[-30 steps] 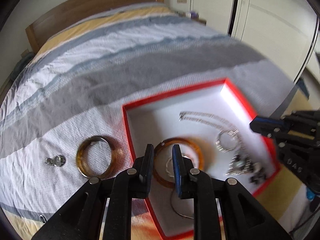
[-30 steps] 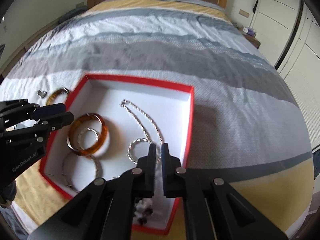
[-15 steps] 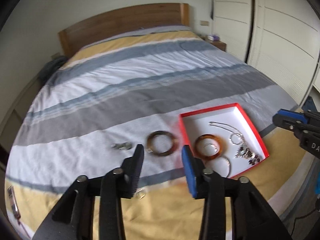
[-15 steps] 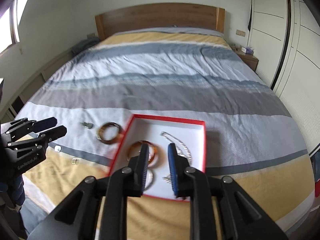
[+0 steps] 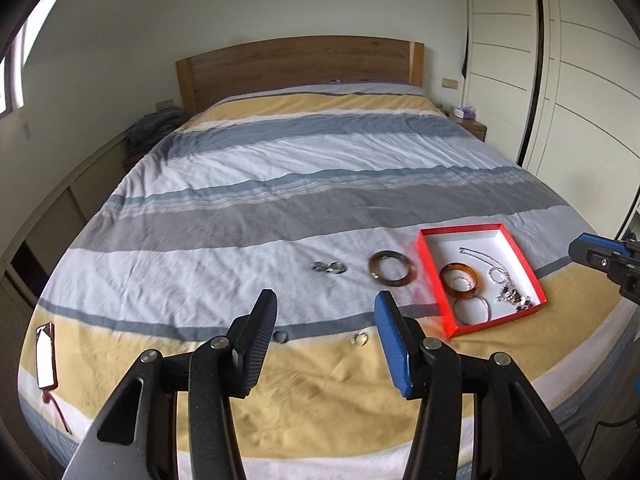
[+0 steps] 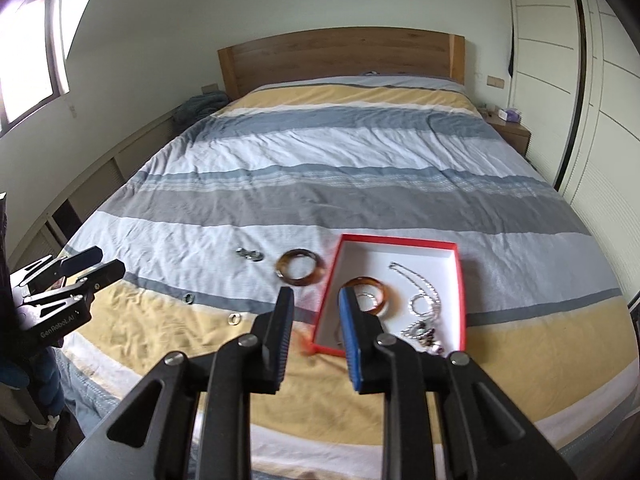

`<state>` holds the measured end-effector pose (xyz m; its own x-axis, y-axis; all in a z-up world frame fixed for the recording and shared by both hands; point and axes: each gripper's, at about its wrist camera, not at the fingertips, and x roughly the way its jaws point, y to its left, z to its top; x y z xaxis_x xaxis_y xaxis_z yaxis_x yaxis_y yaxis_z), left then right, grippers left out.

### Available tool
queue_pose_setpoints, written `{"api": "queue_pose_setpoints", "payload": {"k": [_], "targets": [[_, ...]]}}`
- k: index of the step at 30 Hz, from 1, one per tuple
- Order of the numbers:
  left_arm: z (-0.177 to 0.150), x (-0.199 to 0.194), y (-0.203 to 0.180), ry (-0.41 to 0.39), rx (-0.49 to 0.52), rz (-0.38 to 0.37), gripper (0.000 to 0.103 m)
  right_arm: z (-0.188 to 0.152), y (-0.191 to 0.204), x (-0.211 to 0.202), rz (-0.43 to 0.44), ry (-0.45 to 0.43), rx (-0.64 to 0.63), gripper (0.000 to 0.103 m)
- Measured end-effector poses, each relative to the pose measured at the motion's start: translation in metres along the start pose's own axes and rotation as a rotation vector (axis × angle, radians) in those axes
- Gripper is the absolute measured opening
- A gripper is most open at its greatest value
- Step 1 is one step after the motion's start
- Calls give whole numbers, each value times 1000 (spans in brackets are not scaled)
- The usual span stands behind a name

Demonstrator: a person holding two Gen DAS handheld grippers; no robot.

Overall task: Organize jewelry
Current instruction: 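Lift both open tools out and move them over the two rings on the bed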

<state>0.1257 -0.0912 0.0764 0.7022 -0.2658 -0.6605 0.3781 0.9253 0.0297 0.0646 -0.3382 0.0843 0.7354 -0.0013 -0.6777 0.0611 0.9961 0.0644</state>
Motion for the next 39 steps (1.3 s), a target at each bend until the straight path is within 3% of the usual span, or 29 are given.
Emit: {"api": "queue_pose_setpoints", "payload": {"k": [14,17,30,39], "targets": [[-23,-7,68,2,-56,58,58,-4,57,10,48,9,-32,23],[-26,1,77,13,-66,69,59,-6,59,20,55,24,-31,30],[-64,57,113,131,-123,80,59,-30,81,98,127,158,-67,32],[-73,104,106,190,-110,5,59,-50,91,161,172,268,-88,32]]}}
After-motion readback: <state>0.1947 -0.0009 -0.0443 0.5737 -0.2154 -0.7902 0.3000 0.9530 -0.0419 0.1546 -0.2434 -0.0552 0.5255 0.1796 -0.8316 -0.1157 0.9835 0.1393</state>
